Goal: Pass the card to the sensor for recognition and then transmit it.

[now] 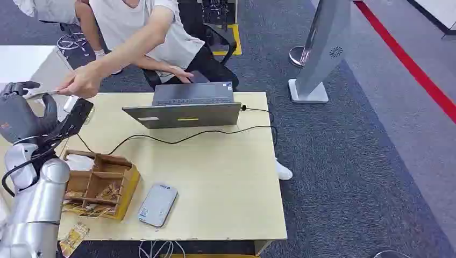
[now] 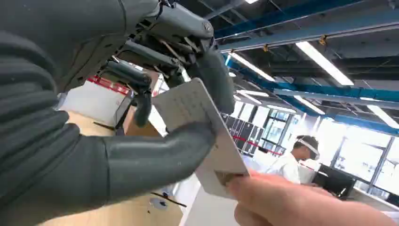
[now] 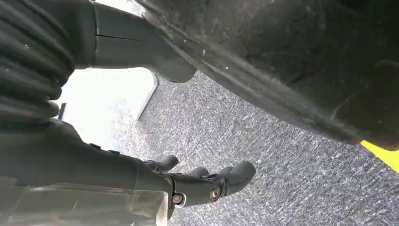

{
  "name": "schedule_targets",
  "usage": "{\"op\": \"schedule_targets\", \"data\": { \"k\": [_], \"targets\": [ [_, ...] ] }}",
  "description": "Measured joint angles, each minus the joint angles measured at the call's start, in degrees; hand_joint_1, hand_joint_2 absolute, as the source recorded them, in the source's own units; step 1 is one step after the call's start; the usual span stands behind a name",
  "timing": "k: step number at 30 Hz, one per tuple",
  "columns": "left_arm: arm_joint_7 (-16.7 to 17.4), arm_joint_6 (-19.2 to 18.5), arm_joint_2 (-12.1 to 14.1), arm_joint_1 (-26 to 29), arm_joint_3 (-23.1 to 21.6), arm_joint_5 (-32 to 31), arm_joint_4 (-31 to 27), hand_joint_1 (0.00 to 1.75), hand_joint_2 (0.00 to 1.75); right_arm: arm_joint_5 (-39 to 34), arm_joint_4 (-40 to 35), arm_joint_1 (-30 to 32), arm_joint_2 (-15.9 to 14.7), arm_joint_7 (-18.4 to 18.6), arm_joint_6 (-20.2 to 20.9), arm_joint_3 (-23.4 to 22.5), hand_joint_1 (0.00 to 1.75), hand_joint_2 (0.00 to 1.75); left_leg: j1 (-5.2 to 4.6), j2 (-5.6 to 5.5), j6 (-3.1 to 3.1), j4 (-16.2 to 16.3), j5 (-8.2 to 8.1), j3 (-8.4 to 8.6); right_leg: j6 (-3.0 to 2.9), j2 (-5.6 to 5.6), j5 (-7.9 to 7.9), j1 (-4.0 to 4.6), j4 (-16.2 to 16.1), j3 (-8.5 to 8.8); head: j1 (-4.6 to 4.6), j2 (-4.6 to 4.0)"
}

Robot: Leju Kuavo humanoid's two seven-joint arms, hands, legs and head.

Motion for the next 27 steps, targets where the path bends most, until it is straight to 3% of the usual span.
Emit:
{"op": "schedule_targets", "data": {
  "k": [27],
  "targets": [
    [-1.81, -0.53, 0.0, 0.23, 0.0, 2.95, 0.55, 1.75, 1.75, 0.15, -0.13, 0.0, 0.0, 0.2, -0.09, 0.0, 0.0, 1.75, 0.0, 0.0, 0.0, 0.0, 0.0, 0.0, 0.0, 0.0, 0.0, 0.0, 0.0, 0.0, -0.02, 0.0]
  ]
}}
